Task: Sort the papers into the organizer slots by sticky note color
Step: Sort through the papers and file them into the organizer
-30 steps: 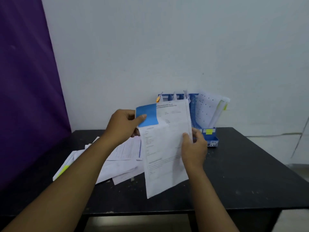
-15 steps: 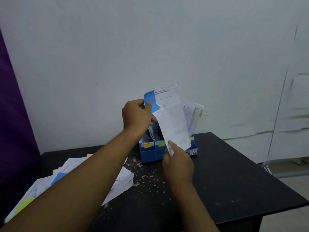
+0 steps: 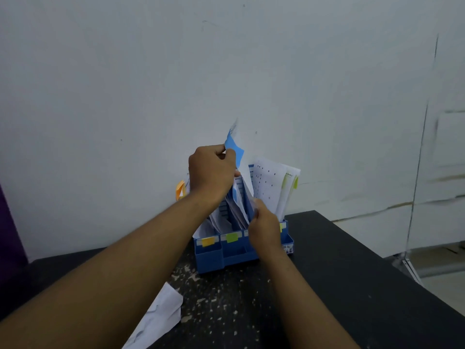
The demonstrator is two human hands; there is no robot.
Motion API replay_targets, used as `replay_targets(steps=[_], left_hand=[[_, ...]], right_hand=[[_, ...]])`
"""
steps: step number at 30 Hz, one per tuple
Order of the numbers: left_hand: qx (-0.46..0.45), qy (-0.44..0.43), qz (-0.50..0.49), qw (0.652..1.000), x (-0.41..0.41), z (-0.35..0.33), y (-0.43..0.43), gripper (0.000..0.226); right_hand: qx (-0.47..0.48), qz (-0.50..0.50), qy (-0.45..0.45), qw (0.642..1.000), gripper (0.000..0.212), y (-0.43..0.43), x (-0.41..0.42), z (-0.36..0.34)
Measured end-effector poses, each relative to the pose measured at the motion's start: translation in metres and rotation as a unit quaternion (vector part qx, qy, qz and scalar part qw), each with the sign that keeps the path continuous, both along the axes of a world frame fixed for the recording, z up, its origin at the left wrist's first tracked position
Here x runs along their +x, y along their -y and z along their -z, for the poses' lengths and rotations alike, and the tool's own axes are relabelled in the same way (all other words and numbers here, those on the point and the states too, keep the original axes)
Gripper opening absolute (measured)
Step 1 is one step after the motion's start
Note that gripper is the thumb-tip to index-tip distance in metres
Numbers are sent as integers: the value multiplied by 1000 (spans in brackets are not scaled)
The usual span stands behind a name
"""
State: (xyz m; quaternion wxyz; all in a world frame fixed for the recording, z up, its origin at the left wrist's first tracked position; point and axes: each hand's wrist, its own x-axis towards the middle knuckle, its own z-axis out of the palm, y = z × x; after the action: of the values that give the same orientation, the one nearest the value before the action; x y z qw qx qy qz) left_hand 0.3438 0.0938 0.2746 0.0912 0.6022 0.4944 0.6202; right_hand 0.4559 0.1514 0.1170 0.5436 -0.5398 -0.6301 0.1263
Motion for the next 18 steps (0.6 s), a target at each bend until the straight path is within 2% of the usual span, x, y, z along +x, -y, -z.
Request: replay_targets(steps=[5, 9, 13, 15, 18], left_hand=[[-2, 1, -17, 1000, 3, 8, -33, 38], [6, 10, -25, 1000, 1, 19, -53, 24], [14, -1, -20, 1000, -2, 31, -65, 19], [0, -21, -29, 999, -7, 39, -70, 34], [-36, -22, -23, 999, -14, 49, -73, 30]], right_hand=[[-4, -35, 15, 999, 44, -44, 2, 3], [-14, -58, 42, 997, 42, -79, -2, 13], [-48, -86, 40, 994, 41, -104, -2, 21], [-82, -94, 40, 991, 42, -115, -2, 28], [-110, -92, 30, 989, 41, -125, -5, 40]])
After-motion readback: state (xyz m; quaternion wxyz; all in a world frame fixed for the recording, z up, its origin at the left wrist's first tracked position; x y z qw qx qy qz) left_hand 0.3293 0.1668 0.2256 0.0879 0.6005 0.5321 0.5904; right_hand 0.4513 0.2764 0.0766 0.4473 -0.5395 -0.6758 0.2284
